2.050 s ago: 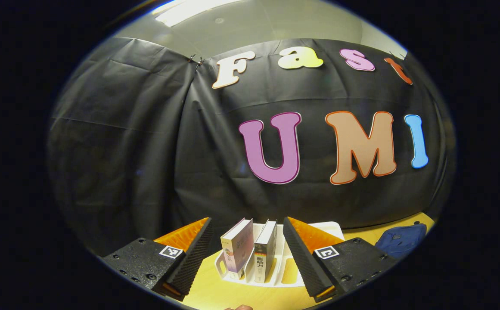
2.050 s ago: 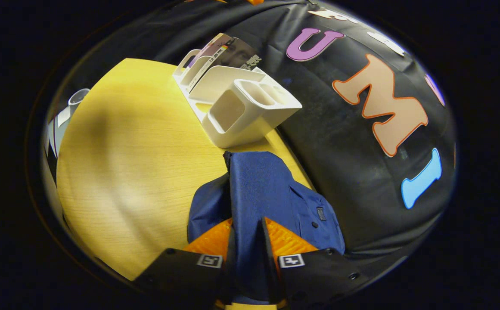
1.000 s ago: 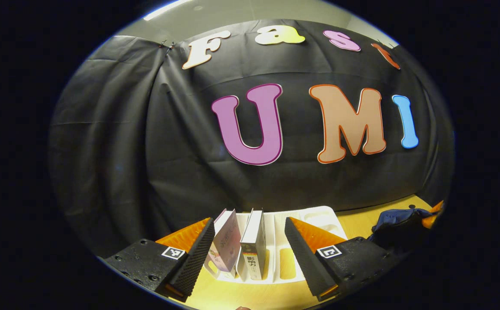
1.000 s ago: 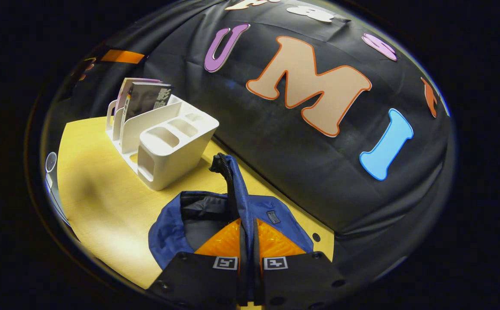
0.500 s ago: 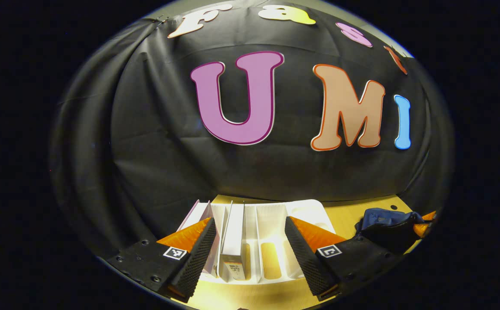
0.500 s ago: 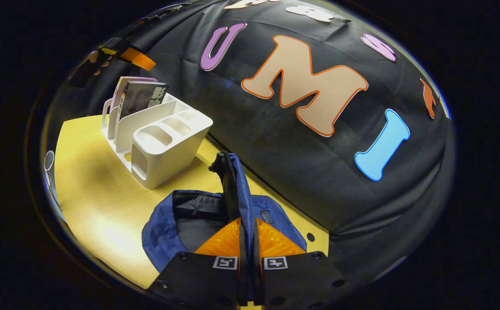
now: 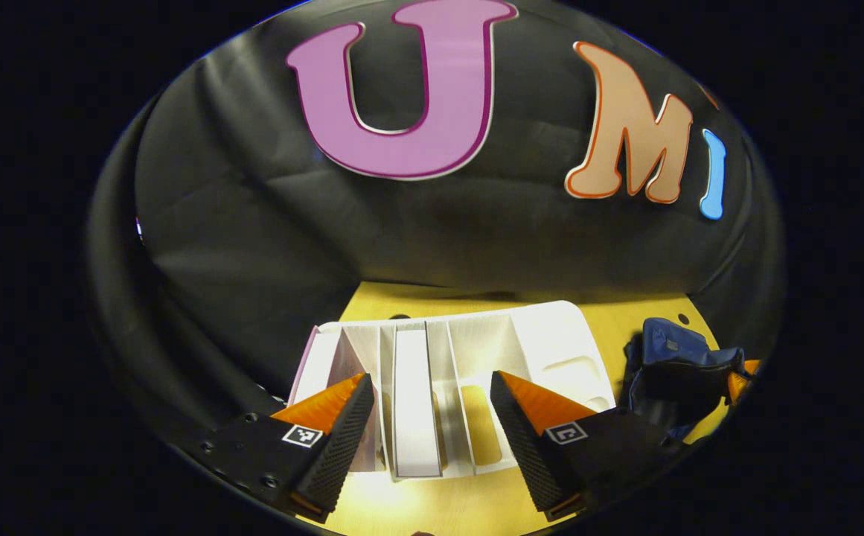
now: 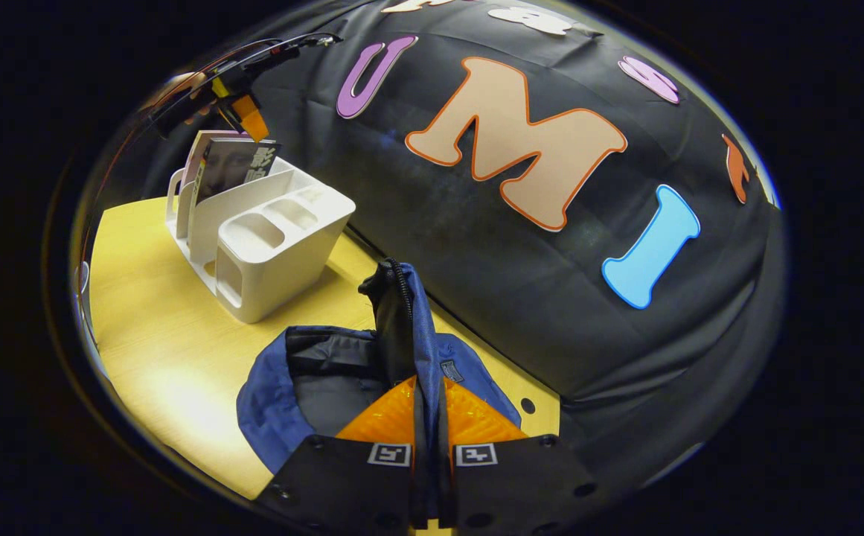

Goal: Open the schoolbag, grab two books from the bookshelf and put them into the schoolbag.

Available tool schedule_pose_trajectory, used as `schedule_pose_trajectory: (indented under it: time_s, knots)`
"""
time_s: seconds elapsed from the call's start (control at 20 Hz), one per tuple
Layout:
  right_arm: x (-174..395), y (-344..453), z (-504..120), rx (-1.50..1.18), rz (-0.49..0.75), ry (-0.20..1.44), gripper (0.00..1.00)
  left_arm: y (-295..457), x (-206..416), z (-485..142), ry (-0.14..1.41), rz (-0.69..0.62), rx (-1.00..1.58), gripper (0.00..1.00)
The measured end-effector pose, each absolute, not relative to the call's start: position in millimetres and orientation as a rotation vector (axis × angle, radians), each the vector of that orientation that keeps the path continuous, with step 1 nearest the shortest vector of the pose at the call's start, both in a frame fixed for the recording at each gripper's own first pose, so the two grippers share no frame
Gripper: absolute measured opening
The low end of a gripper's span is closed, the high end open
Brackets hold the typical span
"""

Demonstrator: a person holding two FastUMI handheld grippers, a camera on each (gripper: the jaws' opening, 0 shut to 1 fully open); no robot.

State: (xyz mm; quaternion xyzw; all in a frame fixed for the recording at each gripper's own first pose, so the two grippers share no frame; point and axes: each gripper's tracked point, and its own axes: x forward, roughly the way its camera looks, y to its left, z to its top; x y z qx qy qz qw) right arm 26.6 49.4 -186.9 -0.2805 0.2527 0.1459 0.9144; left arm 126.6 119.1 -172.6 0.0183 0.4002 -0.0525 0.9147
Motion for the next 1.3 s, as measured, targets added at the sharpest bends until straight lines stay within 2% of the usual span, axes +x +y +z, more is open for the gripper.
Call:
schedule_pose_trajectory:
  time_s: [0.05,0.55,0.65,0.7,0.85,0.9,0.95,1.3]
  knots:
    - [26,48,-187,-0.581,0.297,0.522,0.08,122,127,-176,0.851,-0.116,0.047,0.92]
    - [18,47,-189,-0.601,0.291,0.528,0.07,129,124,-226,1.113,-0.138,0.152,0.93]
    - [16,49,-190,-0.602,0.295,0.529,0.07,130,119,-235,1.169,-0.139,0.149,0.82]
    - [15,49,-190,-0.603,0.296,0.528,0.08,131,116,-240,1.200,-0.146,0.154,0.73]
    - [14,50,-191,-0.601,0.300,0.528,0.08,133,108,-250,1.276,-0.158,0.166,0.61]
    - [13,51,-191,-0.601,0.301,0.527,0.08,133,110,-250,1.288,-0.157,0.165,0.48]
    - [12,51,-192,-0.600,0.303,0.527,0.08,132,107,-249,1.293,-0.163,0.163,0.42]
    - [11,52,-194,-0.596,0.321,0.532,0.07,125,93,-235,1.303,-0.157,0.123,0.33]
